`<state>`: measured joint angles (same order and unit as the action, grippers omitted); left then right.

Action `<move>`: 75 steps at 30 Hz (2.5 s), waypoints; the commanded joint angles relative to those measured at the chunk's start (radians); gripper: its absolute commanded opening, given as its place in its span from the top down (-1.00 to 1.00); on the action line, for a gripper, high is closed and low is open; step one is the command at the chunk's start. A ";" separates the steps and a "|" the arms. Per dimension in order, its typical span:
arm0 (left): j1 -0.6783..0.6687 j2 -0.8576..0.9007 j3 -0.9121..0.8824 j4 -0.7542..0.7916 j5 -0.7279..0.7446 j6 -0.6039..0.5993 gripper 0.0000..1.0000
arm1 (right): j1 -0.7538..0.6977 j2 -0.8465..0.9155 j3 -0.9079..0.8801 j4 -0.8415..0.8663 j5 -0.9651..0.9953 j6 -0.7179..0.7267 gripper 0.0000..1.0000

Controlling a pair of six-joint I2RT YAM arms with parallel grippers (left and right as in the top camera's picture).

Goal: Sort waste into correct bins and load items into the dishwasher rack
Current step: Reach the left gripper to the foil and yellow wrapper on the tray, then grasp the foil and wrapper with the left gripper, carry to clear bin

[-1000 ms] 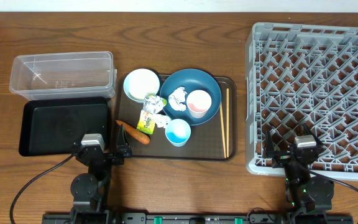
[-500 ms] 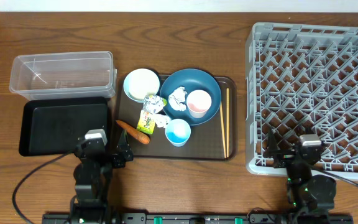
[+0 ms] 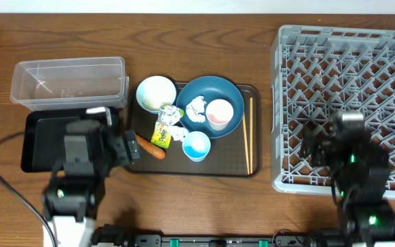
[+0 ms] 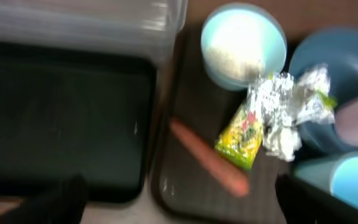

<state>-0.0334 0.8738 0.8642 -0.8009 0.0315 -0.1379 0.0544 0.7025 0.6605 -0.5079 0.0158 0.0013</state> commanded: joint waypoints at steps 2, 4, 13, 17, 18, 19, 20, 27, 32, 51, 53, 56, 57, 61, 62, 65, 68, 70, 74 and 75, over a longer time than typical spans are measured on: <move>0.004 0.101 0.222 -0.208 0.040 -0.010 -0.96 | -0.003 0.165 0.194 -0.145 -0.006 -0.078 -0.98; 0.004 0.125 0.283 -0.298 0.039 -0.010 -0.96 | -0.003 0.230 0.274 -0.222 -0.041 -0.077 -0.98; 0.004 0.131 0.299 -0.314 0.040 -0.028 -0.96 | -0.003 0.324 0.366 -0.291 -0.180 -0.077 -0.98; 0.004 0.144 0.298 -0.164 0.074 -0.127 -0.96 | -0.003 0.326 0.366 -0.284 -0.147 -0.078 -0.98; 0.004 0.153 0.298 -0.120 0.102 -0.127 -0.96 | -0.003 0.326 0.366 -0.284 -0.137 -0.077 -0.99; 0.004 0.167 0.298 -0.076 0.132 -0.128 -0.96 | -0.003 0.326 0.366 -0.283 -0.125 -0.077 -0.99; 0.003 0.185 0.298 -0.029 0.164 -0.132 -0.96 | -0.003 0.326 0.366 -0.284 -0.118 -0.077 -0.99; -0.077 0.391 0.298 0.116 0.223 -0.174 -0.95 | -0.003 0.326 0.366 -0.290 -0.117 -0.077 -0.98; -0.174 0.537 0.299 0.134 0.142 -0.170 -0.94 | -0.003 0.326 0.366 -0.290 -0.117 -0.077 -0.98; -0.300 0.837 0.298 0.181 0.039 -0.164 -0.17 | -0.003 0.332 0.366 -0.315 -0.117 -0.077 -0.99; -0.300 0.848 0.298 0.192 0.039 -0.164 -0.12 | -0.003 0.332 0.366 -0.315 -0.117 -0.077 -0.99; -0.300 0.851 0.298 0.201 0.039 -0.164 -0.03 | -0.003 0.332 0.366 -0.316 -0.117 -0.077 -0.98; -0.300 0.851 0.298 0.203 0.039 -0.164 -0.04 | -0.003 0.332 0.366 -0.316 -0.117 -0.077 -0.99; -0.300 0.850 0.299 0.201 0.039 -0.164 -0.03 | -0.003 0.332 0.366 -0.316 -0.117 -0.077 -0.98; -0.300 0.848 0.299 0.201 0.039 -0.163 -0.06 | -0.003 0.332 0.366 -0.316 -0.117 -0.077 -0.98; -0.300 0.834 0.299 0.201 0.039 -0.163 -0.09 | -0.003 0.332 0.366 -0.319 -0.117 -0.077 -0.98; -0.300 0.812 0.299 0.202 0.039 -0.163 -0.24 | -0.003 0.332 0.366 -0.320 -0.117 -0.077 -0.99; -0.300 0.791 0.299 0.202 0.039 -0.140 -0.34 | -0.003 0.332 0.366 -0.320 -0.117 -0.077 -0.99; -0.300 0.757 0.299 0.210 0.040 -0.085 -0.59 | -0.003 0.332 0.366 -0.320 -0.117 -0.076 -0.99; -0.301 0.755 0.299 0.211 0.048 -0.078 -0.61 | -0.003 0.332 0.366 -0.320 -0.117 -0.075 -0.99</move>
<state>-0.3305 1.6623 1.1526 -0.5930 0.0895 -0.2592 0.0544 1.0279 1.0073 -0.8261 -0.1078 -0.0631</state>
